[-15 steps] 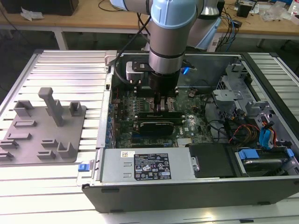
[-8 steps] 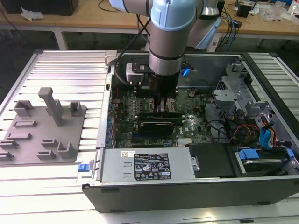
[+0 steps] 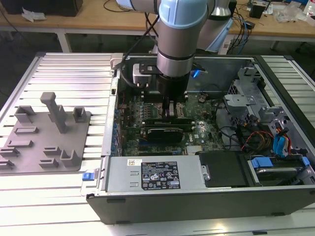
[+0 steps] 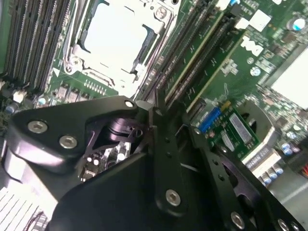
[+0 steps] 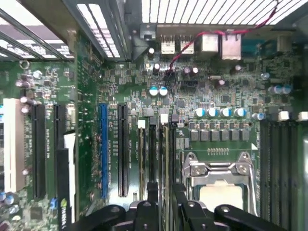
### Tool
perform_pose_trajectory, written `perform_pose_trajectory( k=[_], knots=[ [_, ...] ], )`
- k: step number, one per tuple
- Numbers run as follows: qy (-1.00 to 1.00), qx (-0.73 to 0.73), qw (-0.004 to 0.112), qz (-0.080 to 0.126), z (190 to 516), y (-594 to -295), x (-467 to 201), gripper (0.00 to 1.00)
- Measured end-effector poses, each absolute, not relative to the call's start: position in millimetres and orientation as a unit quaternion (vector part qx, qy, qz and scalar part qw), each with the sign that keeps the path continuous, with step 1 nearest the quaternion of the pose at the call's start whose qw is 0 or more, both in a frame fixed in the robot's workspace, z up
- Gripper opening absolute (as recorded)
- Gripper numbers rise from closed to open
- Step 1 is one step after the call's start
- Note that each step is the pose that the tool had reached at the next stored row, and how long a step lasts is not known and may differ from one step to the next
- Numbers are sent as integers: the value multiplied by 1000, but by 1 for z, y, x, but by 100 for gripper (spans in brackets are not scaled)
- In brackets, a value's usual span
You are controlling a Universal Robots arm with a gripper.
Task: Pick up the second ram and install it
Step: 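Insert the second ram into the second slot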
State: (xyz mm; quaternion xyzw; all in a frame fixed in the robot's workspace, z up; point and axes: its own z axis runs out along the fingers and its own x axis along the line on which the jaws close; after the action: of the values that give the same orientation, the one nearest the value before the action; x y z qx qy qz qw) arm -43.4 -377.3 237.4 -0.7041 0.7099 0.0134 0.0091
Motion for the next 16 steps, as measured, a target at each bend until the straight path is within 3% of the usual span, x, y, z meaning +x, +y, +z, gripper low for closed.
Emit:
perform_pose_trajectory(
  k=[9,10,12,16],
  knots=[
    [710,-704,10,13,252,-377,-31,24],
    [710,-704,10,13,252,-377,-31,22],
    [710,-704,10,13,252,-377,-30,8],
    [710,-704,10,13,252,-377,-30,8]
  ],
)
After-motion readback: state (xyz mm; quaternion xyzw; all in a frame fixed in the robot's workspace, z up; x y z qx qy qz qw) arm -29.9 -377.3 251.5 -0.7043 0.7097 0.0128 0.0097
